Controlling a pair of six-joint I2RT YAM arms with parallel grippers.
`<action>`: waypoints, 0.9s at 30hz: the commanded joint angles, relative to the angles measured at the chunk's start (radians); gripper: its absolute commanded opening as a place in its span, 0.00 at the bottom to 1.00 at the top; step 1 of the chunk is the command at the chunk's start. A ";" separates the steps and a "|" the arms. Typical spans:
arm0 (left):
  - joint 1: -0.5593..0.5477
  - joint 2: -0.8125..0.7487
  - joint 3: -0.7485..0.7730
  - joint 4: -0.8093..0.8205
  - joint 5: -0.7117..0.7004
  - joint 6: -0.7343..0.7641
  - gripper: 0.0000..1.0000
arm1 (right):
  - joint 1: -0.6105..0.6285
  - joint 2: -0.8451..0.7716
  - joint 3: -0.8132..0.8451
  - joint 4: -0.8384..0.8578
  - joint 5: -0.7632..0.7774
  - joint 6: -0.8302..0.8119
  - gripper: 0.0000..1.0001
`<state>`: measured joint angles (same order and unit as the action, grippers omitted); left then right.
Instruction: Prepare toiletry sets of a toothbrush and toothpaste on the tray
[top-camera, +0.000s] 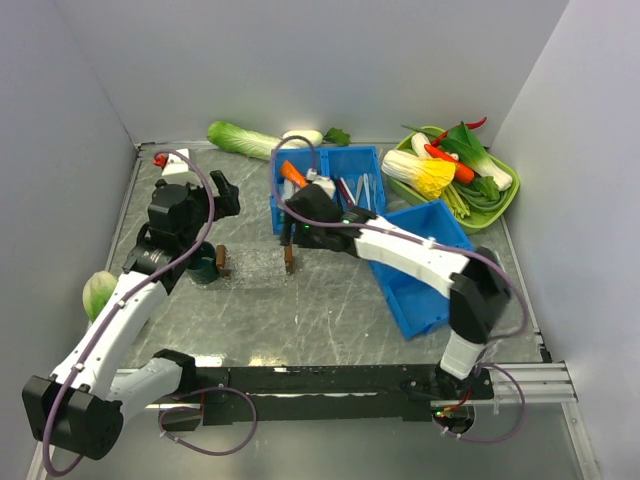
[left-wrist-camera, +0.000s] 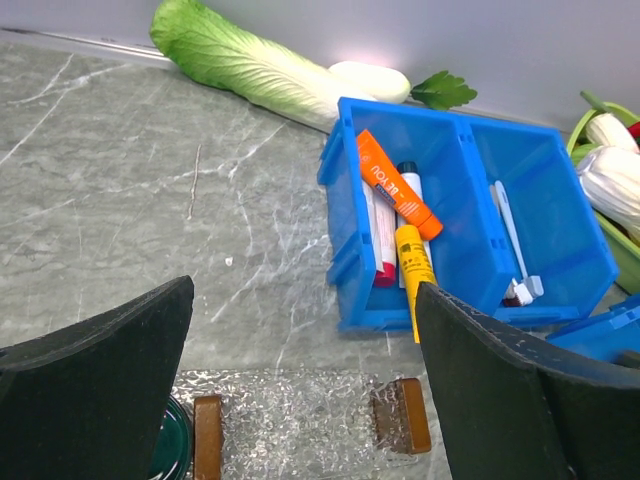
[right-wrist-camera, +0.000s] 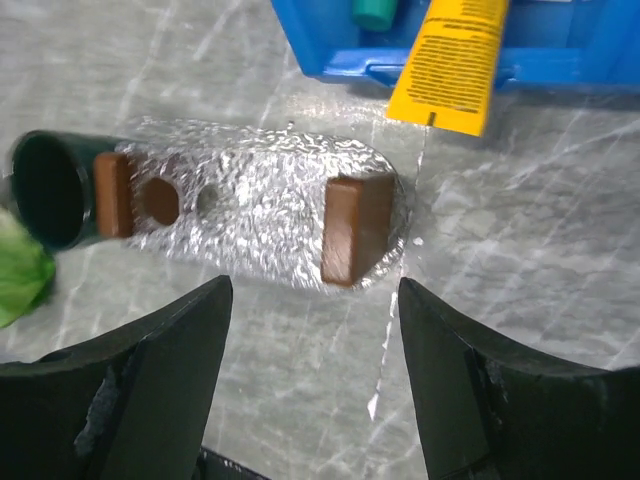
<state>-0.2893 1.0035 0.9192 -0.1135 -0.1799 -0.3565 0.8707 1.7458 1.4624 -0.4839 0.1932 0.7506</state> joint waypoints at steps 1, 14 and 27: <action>0.012 -0.035 -0.020 0.063 0.037 -0.007 0.96 | -0.045 -0.210 -0.146 0.226 -0.023 -0.060 0.75; -0.095 0.041 -0.028 0.106 -0.036 0.027 0.98 | -0.214 -0.671 -0.309 0.001 -0.037 -0.244 0.72; -0.324 0.510 0.228 0.035 0.091 -0.012 0.86 | -0.279 -0.976 -0.474 -0.125 -0.034 -0.237 0.70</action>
<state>-0.6125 1.4353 1.0683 -0.0582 -0.1360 -0.3481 0.5972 0.8280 1.0164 -0.5735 0.1627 0.5175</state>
